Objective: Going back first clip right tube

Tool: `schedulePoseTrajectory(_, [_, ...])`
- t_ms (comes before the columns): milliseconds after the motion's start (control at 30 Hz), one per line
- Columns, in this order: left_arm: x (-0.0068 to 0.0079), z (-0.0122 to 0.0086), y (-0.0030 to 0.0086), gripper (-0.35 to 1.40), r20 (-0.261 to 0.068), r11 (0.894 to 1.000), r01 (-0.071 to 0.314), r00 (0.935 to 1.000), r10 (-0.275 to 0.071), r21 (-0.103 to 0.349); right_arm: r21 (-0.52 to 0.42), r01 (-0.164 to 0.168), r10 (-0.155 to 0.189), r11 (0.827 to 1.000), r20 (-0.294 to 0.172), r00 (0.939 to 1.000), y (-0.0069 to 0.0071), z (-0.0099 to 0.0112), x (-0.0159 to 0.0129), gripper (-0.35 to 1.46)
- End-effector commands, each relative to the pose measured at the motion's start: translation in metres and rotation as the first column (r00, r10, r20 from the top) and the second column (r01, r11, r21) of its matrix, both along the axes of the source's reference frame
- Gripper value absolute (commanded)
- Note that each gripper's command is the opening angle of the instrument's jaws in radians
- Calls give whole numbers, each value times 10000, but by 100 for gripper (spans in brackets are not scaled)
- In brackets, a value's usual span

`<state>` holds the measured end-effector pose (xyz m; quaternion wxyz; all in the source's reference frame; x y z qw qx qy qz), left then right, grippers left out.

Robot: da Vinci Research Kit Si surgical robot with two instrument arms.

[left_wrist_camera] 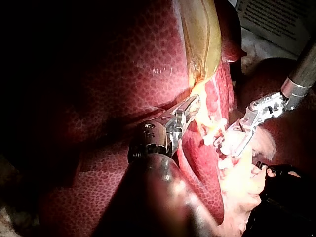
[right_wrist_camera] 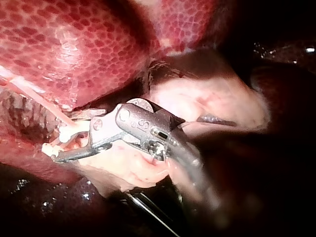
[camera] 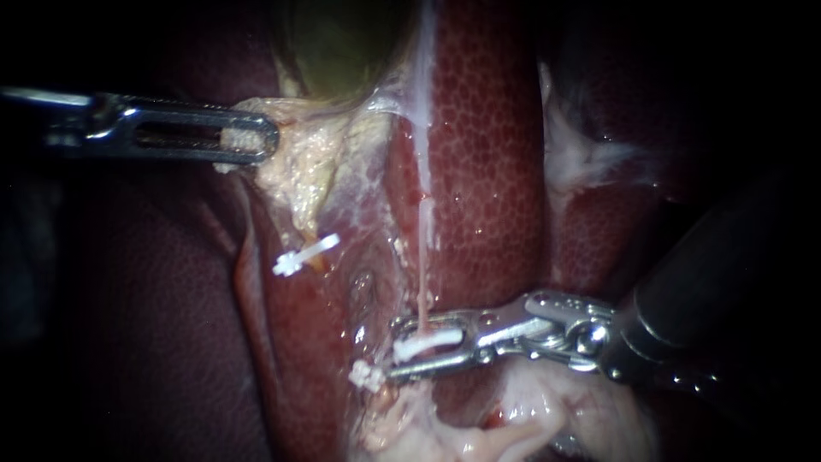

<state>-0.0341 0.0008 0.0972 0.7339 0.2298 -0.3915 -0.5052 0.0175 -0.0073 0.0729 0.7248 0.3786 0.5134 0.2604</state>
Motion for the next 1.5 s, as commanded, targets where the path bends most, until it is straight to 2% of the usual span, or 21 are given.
schedulePoseTrajectory(33, [0, 0, 0, -35, 4, 10000, -1, 10000, 1, 0, -177, -2, 1, 9998, -60, 10000, -1, 0, -1, 58])
schedulePoseTrajectory(300, [1, 0, 0, -35, 5, 10000, -3, 10000, 3, -1, -1570, 37, -98, 9876, -387, 9992, 3, 5, -18, 60])
schedulePoseTrajectory(533, [1, 0, -1, -35, 5, 10000, -4, 10000, 4, -1, -2405, -65, -70, 9706, -554, 9984, 20, -2, -45, 60])
schedulePoseTrajectory(667, [1, 0, -1, -35, -16, 10000, 18, 10000, -18, -13, -2946, -68, -146, 9556, -703, 9974, 34, -20, -58, 60])
schedulePoseTrajectory(933, [1, 0, 0, -35, -19, 10000, 22, 10000, -22, -13, -3818, -169, -158, 9241, -822, 9965, 65, -76, -80, 60])
schedulePoseTrajectory(1133, [0, 1, 1, -35, -22, 10000, 27, 10000, -27, -13, -4017, -479, -29, 9145, -1251, 9921, 82, -107, -92, 60])
schedulePoseTrajectory(1333, [0, 4, 1, -35, -24, 10000, 28, 10000, -28, -18, -4138, -522, -51, 9089, -1360, 9907, 88, -121, -92, 60])
schedulePoseTrajectory(1500, [-7, 16, -4, -35, -68, 9999, 68, 10000, -68, -93, -4167, -526, -54, 9075, -1369, 9906, 92, -123, -92, 60])
